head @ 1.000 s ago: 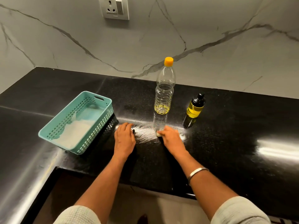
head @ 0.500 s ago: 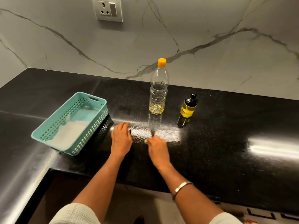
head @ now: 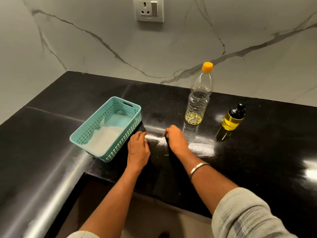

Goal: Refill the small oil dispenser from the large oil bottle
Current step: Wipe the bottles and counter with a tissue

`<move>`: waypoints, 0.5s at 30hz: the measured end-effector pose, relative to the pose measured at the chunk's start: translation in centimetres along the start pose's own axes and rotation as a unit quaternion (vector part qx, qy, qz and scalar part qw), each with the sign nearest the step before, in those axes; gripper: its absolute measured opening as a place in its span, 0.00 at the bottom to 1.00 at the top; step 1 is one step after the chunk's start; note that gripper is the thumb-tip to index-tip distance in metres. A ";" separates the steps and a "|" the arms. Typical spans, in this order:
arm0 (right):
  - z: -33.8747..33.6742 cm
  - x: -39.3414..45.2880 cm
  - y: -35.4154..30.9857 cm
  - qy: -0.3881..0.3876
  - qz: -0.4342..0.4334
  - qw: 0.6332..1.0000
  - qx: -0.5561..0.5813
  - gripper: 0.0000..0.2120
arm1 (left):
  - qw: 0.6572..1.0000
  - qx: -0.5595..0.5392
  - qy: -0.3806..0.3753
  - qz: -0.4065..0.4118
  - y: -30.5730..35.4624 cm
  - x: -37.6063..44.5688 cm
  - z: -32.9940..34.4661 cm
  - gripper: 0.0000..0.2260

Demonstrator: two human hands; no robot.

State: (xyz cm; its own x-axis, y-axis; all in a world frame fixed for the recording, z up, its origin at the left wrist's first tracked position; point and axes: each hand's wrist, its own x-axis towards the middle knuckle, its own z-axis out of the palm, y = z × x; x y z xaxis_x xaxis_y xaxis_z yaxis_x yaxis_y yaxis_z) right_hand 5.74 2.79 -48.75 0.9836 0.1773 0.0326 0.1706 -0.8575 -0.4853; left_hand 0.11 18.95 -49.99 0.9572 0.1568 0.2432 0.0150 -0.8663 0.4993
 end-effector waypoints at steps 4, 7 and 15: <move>-0.6 1.1 1.6 0.025 0.057 0.997 -0.036 0.05 | 1.000 -0.012 -0.013 0.011 0.3 0.6 0.6 0.16; 0.4 0.7 1.0 0.010 0.007 0.999 -0.038 0.12 | 1.000 -0.008 -0.015 0.021 0.5 1.1 0.9 0.16; 1.5 -3.5 -0.3 -0.054 -0.095 0.994 -0.010 0.11 | 1.000 0.002 -0.025 0.013 1.6 1.3 1.6 0.16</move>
State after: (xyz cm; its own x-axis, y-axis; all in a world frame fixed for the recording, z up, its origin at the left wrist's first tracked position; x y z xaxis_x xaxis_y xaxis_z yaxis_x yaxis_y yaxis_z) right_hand 2.17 3.10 -50.01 0.9217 0.3869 0.0284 0.3554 -0.8127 -0.4617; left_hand 1.86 16.97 -50.23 0.9704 0.1114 0.2144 -0.0084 -0.8712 0.4908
